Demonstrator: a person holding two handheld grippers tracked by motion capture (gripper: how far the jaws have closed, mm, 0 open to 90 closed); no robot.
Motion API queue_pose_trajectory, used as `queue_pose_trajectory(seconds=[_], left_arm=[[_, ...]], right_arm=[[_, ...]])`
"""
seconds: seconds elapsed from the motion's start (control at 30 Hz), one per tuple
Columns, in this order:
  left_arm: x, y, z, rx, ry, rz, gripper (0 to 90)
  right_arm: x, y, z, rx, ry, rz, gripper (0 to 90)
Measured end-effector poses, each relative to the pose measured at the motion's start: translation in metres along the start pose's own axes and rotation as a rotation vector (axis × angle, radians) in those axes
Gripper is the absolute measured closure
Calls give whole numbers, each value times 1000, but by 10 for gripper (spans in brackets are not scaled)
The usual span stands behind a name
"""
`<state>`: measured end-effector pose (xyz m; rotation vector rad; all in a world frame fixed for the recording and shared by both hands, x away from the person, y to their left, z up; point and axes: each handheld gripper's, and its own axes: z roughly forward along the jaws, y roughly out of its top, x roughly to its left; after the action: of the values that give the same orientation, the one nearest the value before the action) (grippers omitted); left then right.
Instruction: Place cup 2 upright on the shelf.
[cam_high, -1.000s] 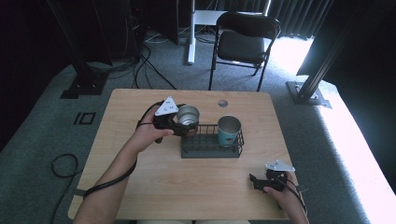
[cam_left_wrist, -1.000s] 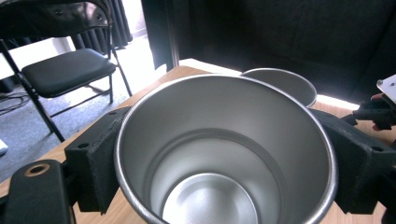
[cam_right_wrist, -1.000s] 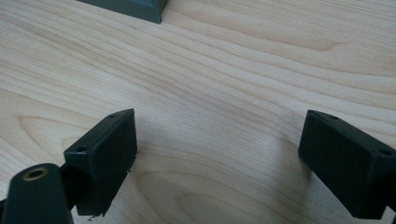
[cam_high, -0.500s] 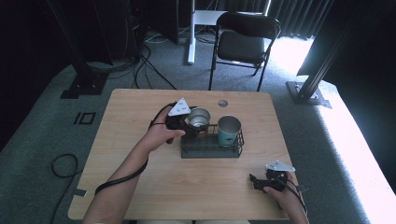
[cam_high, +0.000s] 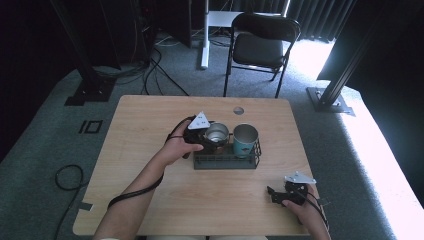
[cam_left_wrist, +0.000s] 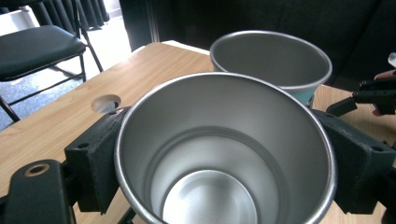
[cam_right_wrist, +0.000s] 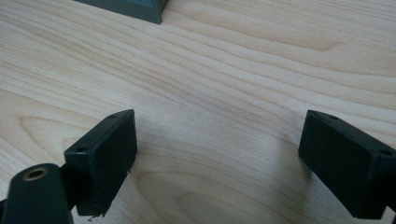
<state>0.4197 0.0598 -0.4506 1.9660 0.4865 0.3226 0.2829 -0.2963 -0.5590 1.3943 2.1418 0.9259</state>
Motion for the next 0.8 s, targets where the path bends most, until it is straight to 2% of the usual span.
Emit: queue_pose_trajectory(seconds=[0.27, 0.7, 0.8], left_arm=[[-3, -9, 8, 18, 2, -1, 139], [-3, -20, 16, 48, -18, -13, 139], [-3, -24, 18, 58, -18, -4, 138]], right_arm=[[0, 0, 0, 1, -1, -1, 111], [0, 0, 0, 0, 0, 1, 111], [0, 0, 0, -1, 1, 1, 111]])
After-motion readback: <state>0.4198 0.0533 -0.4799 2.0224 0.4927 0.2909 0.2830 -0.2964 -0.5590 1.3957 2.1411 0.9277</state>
